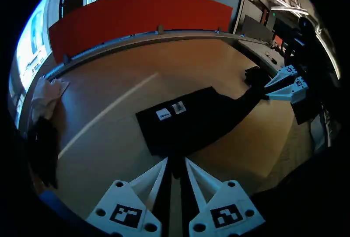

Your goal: Fold towel

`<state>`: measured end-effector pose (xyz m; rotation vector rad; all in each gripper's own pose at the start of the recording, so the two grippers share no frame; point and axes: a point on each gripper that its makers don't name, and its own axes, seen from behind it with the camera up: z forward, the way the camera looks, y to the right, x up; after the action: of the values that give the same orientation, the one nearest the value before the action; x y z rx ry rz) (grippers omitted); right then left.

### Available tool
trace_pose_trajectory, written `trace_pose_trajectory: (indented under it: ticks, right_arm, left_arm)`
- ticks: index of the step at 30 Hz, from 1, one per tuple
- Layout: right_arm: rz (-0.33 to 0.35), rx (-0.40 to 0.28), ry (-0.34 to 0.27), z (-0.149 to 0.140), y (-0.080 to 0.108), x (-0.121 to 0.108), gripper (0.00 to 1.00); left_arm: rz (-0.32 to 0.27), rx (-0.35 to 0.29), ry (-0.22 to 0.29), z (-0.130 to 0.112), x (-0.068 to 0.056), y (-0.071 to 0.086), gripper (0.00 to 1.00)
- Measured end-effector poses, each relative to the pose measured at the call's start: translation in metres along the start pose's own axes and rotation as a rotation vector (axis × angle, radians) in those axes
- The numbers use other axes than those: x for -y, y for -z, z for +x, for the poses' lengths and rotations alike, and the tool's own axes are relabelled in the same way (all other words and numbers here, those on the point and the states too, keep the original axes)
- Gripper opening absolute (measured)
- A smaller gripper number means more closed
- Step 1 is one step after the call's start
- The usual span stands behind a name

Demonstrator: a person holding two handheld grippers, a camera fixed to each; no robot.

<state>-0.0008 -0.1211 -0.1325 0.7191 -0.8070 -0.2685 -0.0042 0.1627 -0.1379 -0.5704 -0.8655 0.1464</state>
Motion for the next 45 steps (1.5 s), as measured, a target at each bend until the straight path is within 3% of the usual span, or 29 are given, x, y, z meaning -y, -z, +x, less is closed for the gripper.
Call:
trace_pose_trajectory:
  ticks: [11,20,33,45]
  right_arm:
    - [-0.006,0.027,-0.021,-0.005,-0.025,-0.019,0.15]
    - [-0.008,0.057,-0.079,-0.012,-0.046,-0.039,0.15]
    - [-0.023,0.095,-0.110,-0.025,-0.074,-0.054,0.15]
    - [-0.076,0.122,-0.125,-0.034,-0.097,-0.071,0.23]
  left_arm:
    - [0.016,0.015,0.006,0.003,0.012,-0.030,0.12]
    - [0.019,0.029,0.032,0.011,0.025,-0.058,0.12]
    - [0.029,0.071,0.041,-0.002,0.035,-0.092,0.14]
    - [0.063,0.050,0.071,0.004,0.053,-0.114,0.27]
